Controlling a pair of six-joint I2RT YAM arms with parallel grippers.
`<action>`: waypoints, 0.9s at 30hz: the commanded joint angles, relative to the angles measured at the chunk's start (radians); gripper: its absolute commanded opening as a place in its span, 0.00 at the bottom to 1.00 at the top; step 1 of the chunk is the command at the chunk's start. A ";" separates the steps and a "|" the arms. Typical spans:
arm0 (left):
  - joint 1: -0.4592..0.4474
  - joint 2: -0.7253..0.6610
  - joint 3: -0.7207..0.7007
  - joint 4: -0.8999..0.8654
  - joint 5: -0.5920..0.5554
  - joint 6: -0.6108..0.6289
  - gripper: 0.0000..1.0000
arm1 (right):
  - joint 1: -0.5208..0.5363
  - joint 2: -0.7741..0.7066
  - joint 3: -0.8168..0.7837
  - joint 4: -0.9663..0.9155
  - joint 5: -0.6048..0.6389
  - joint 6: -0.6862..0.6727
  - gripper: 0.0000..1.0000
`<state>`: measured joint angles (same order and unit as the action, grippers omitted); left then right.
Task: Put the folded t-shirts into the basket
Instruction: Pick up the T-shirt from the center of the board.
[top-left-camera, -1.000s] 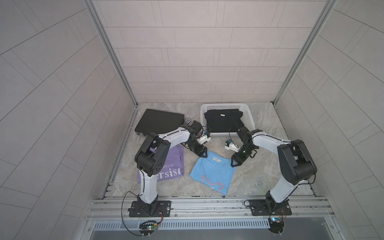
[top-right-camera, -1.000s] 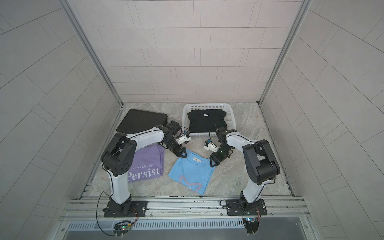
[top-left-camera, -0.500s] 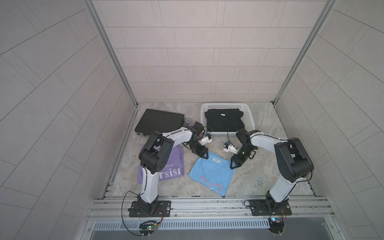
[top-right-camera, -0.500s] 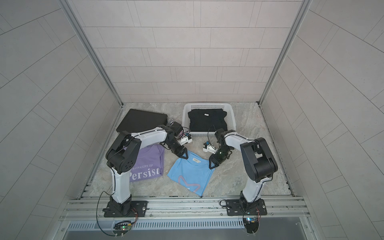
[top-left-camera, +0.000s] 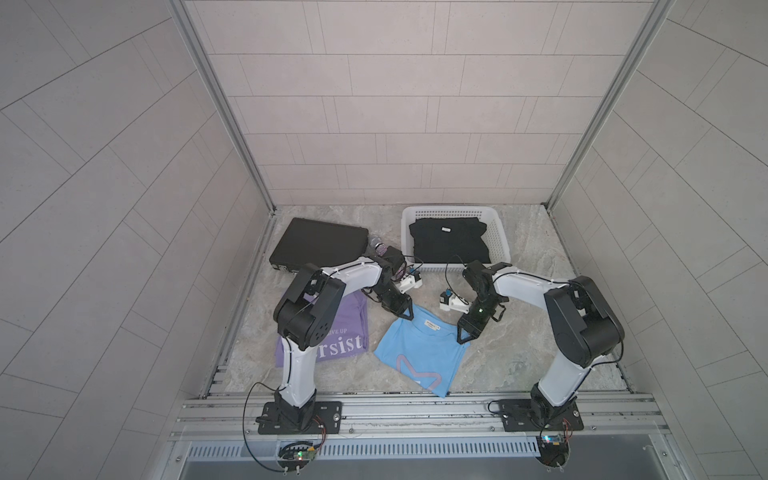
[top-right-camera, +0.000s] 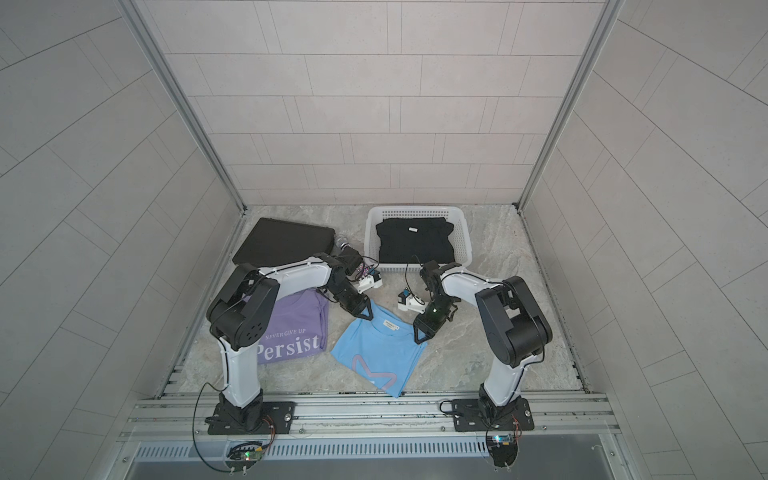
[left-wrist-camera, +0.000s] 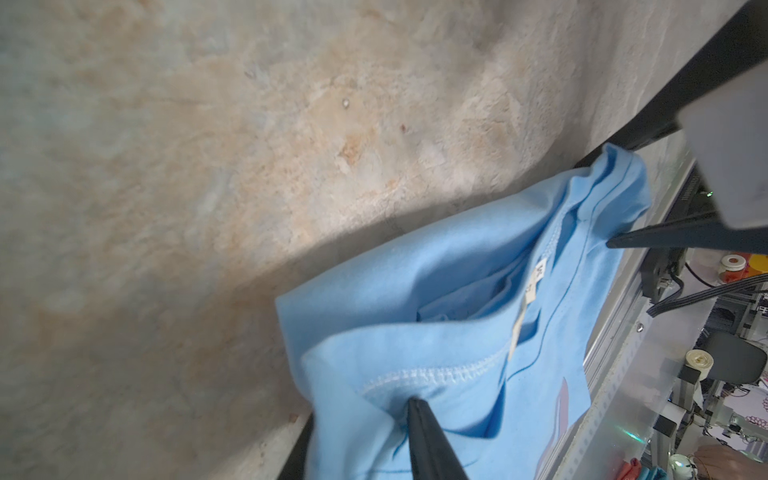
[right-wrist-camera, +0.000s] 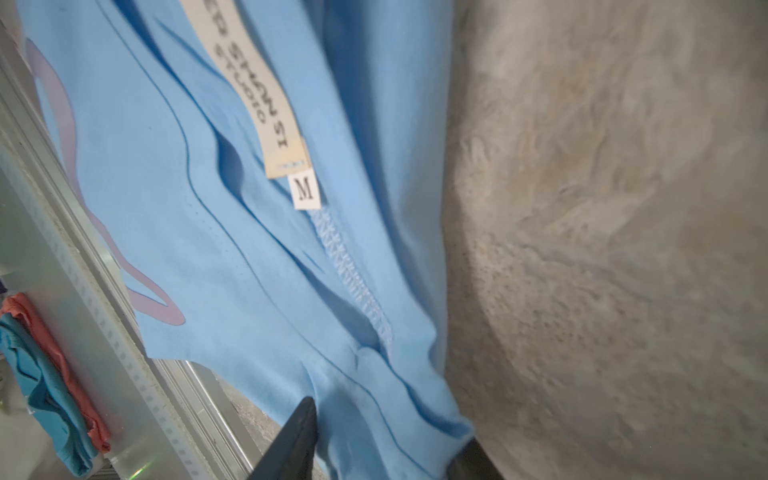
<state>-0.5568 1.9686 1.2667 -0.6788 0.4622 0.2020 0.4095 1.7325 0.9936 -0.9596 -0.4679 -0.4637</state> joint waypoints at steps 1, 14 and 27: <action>-0.003 -0.036 -0.017 -0.005 0.013 -0.011 0.32 | 0.009 -0.015 -0.027 0.034 0.087 -0.002 0.49; 0.002 -0.085 -0.051 0.040 0.014 -0.027 0.13 | 0.019 -0.108 -0.017 0.066 0.062 -0.029 0.01; 0.002 -0.190 -0.070 0.135 0.110 -0.035 0.00 | -0.091 -0.264 0.048 0.034 0.123 -0.083 0.00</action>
<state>-0.5564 1.8202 1.2098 -0.5831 0.5278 0.1719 0.3344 1.4940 0.9958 -0.9150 -0.3882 -0.5182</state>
